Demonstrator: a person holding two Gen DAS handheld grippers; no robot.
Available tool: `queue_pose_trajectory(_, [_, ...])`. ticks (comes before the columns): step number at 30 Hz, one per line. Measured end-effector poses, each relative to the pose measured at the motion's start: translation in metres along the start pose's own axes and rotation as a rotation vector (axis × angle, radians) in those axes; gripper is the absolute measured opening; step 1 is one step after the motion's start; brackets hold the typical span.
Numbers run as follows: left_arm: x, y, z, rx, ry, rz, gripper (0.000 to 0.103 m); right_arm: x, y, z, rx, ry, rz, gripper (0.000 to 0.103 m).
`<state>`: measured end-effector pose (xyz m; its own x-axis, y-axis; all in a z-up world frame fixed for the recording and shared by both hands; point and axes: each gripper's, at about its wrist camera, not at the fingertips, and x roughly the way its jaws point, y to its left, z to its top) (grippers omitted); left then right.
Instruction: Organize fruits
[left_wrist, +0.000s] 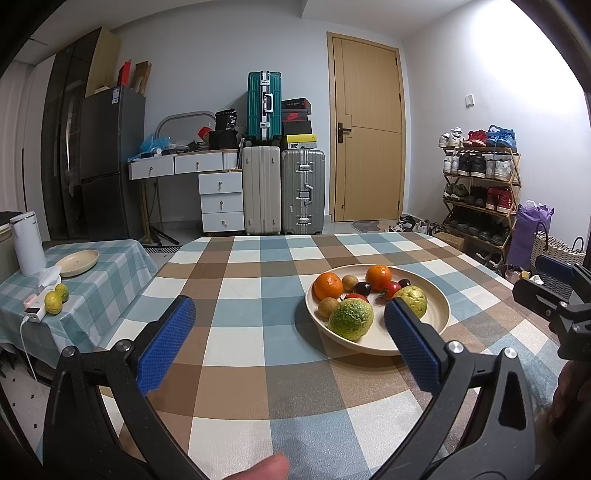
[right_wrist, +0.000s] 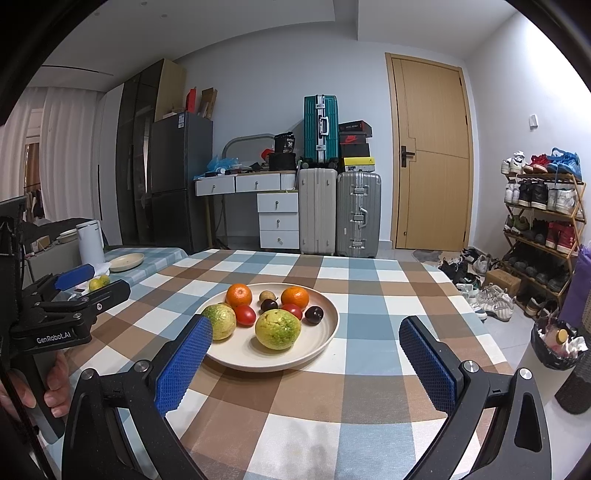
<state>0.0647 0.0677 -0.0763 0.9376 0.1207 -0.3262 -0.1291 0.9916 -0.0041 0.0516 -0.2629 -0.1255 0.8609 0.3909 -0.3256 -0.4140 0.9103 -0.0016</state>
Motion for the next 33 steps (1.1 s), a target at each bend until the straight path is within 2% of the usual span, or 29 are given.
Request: queue_pose_trajectory(33, [0.0015, -0.0006, -0.0008, 0.002, 0.0, 0.0, 0.102, 0.0004, 0.0007, 0.0, 0.003, 0.002, 0.005, 0.103])
